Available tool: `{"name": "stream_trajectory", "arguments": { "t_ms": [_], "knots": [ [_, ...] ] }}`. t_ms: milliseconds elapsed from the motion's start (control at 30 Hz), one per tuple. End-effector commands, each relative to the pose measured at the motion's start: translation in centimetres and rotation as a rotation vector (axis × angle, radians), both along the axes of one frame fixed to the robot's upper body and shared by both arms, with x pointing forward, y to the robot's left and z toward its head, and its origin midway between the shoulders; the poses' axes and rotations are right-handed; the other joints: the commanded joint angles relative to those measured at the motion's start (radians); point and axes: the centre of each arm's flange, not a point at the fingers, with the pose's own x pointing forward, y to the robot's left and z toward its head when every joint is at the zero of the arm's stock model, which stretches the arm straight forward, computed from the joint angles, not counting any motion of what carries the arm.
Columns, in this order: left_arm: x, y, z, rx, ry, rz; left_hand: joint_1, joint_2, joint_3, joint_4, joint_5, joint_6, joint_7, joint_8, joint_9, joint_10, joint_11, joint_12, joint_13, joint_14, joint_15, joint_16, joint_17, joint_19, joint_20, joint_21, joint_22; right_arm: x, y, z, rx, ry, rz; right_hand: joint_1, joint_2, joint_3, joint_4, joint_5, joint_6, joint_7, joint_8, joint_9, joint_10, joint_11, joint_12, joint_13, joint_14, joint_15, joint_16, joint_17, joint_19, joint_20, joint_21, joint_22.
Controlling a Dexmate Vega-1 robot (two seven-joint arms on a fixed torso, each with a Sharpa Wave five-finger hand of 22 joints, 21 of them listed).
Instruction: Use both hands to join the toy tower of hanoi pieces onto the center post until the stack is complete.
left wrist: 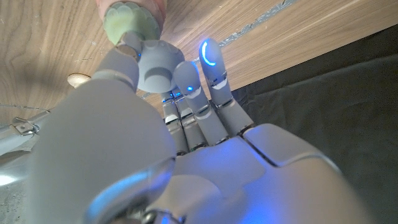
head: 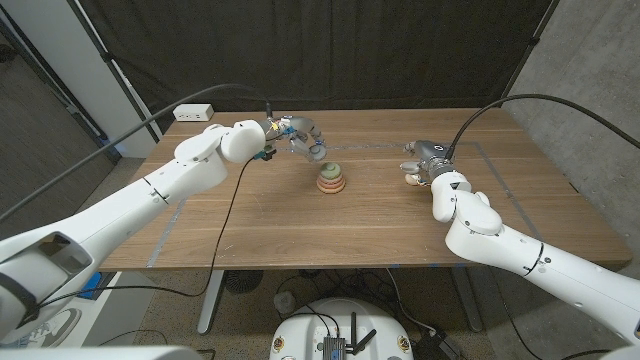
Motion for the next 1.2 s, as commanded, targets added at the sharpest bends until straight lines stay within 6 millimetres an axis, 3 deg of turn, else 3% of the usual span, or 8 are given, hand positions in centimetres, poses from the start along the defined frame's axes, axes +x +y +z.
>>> {"name": "stream_trajectory", "arguments": {
  "t_ms": [33,1200],
  "knots": [
    [0.7,-1.4,0.0,0.028,0.016,-0.023,0.005,0.004,0.013,0.006,0.006,0.01,-0.003,0.005,0.001,0.082,-0.075,0.006,0.006,0.009,-0.007,0.0,0.003,0.002,-0.11,0.002,0.002,-0.1,-0.3,-0.1,0.005,0.004,-0.009,-0.001,-0.001,0.004,0.002,0.004,0.006,-0.005,0.003,0.003,0.008,-0.002,0.006,0.006,0.004,-0.017,0.005,0.004,0.006,-0.059,-0.006,0.0],
    [2.9,-3.4,-0.8,0.065,0.104,-0.023,0.008,0.007,0.012,0.008,0.006,0.023,-0.001,-0.003,0.003,0.095,-0.075,-0.001,0.009,0.012,-0.007,-0.008,0.007,0.002,-0.11,0.002,0.001,-0.3,-0.7,-0.5,0.01,0.015,-0.009,-0.002,0.002,0.006,0.002,0.006,0.006,-0.006,0.001,0.003,0.008,-0.001,0.003,0.007,0.004,-0.017,0.005,0.003,0.007,-0.06,-0.008,0.001]
  ]
}}
